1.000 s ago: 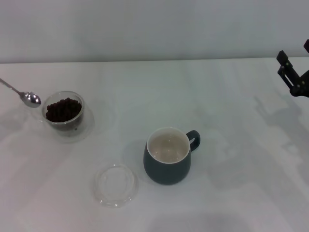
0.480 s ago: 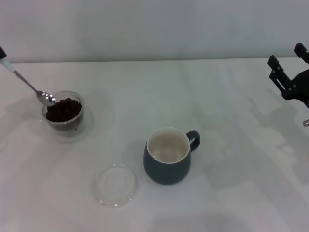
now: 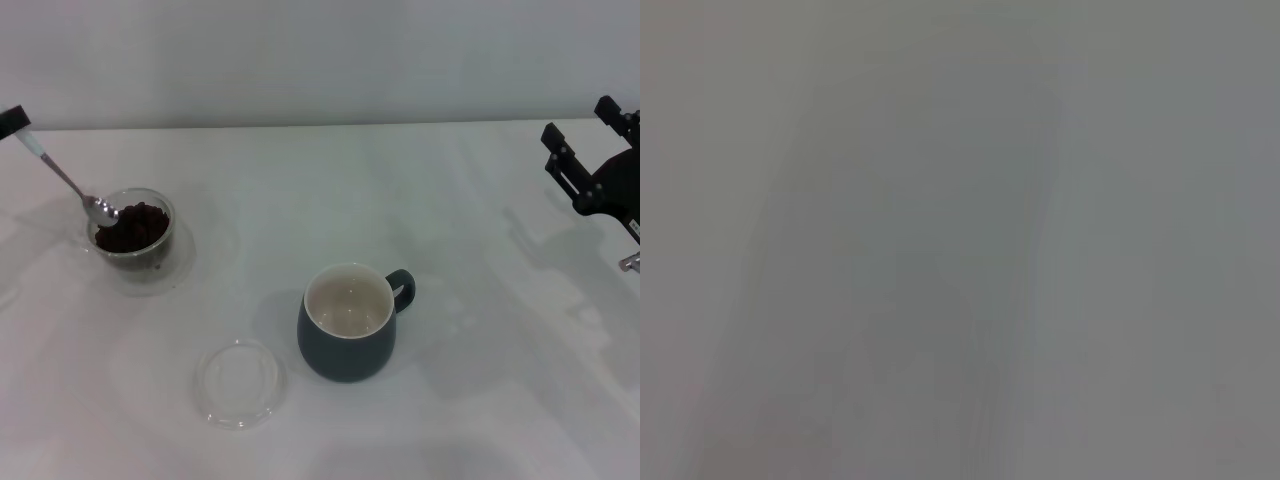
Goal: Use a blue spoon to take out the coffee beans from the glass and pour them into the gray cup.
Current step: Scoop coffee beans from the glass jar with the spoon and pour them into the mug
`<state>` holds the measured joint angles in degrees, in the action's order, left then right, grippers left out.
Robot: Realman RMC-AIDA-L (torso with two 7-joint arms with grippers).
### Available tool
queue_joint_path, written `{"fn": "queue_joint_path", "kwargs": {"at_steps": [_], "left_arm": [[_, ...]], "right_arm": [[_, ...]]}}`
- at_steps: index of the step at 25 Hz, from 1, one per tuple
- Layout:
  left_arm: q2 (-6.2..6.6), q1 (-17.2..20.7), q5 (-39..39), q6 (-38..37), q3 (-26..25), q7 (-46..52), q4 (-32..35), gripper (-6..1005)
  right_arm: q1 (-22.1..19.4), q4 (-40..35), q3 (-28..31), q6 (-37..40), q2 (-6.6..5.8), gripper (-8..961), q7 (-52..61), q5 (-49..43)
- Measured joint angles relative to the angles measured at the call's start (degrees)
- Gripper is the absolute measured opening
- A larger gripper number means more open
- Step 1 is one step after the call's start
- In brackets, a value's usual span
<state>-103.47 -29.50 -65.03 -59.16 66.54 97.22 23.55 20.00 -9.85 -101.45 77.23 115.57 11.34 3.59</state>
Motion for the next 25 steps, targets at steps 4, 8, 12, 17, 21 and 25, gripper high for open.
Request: {"fn": "queue_joint_path", "kwargs": {"at_steps": [4,8,12,17,21,25], "left_arm": [[-0.56,-1.2,-3.4,2.1,0.0,1.5,0.0,133],[-1.40,-2.2,-5.2,2.8,0.0,1.9,-0.1,133],[-1.96,-2.5,-5.2,2.9,0.0,2.0,-0.1,133],[-2.47,-2.5,-5.2,2.9,0.0,4.8,-0.1,133],[-2.65,-2.3,-5.3,2.8,0.0,8.2,-0.1,133],[-2.70,-2.0,-5.3,2.5,0.0,11.1,-0.6,133]], "right_arm": [[-0.2,0.2,-0.6,-0.7,0.00,679,0.0,0.1],[-0.1,0.3,-0.8,-2.1,0.00,679,0.0,0.1],[-0.1,0.1,-0.8,-1.8,0.00,679,0.0,0.2],[-0.2,0.0,-0.8,-1.2,0.00,679,0.0,0.0],[-0.2,0.0,-0.8,-1.5,0.00,679,0.0,0.0],[-0.2,0.0,-0.8,-1.5,0.00,679,0.0,0.0]]}}
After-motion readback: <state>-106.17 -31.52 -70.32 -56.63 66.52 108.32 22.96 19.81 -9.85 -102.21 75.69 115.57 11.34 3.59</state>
